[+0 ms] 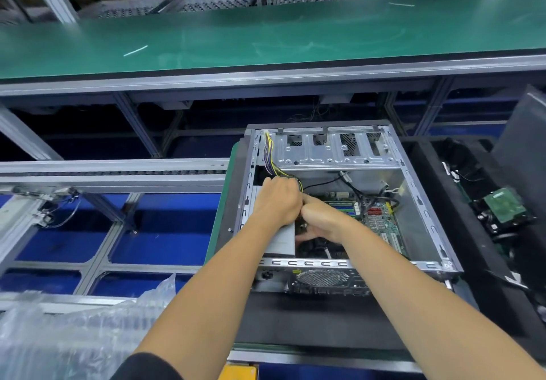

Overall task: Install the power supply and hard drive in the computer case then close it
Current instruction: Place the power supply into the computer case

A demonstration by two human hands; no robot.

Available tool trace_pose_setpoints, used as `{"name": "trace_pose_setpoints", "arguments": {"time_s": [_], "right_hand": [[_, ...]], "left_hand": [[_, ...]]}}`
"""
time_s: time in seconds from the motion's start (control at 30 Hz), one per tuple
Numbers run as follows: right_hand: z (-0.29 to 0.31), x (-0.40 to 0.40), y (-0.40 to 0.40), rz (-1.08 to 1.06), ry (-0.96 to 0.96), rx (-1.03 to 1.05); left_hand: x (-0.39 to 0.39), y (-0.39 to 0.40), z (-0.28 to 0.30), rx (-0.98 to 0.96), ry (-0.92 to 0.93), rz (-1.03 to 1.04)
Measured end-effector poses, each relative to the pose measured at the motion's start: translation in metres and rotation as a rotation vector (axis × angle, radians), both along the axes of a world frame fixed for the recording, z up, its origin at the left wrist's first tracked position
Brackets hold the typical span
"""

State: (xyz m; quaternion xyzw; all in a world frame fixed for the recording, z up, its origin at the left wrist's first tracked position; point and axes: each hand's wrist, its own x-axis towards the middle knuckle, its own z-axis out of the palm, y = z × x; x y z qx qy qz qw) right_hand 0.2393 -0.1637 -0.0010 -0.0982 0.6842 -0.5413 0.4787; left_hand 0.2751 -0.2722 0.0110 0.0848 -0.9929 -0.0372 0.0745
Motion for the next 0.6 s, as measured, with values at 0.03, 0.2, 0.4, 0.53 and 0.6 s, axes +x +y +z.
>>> {"name": "trace_pose_setpoints", "arguments": {"time_s": [0.03,0.2,0.4,0.53,0.6], "right_hand": [[0.0,0.0,0.0,-0.007,0.008,-0.008],[0.001,0.003,0.0,-0.042,0.027,-0.008],[0.005,0.003,-0.002,-0.053,0.082,0.013],[0.008,0.004,-0.002,-0.061,0.108,0.033],[0.008,0.007,-0.001,-0.055,0.126,0.044]], "left_hand": [[-0.001,0.0,0.0,0.011,-0.002,-0.001],[0.001,0.002,-0.001,0.003,0.026,-0.005],[-0.005,0.0,0.003,0.034,-0.014,0.001],[-0.009,-0.001,0.011,0.123,-0.001,0.14],[-0.011,-0.002,0.013,0.16,0.085,0.218]]}}
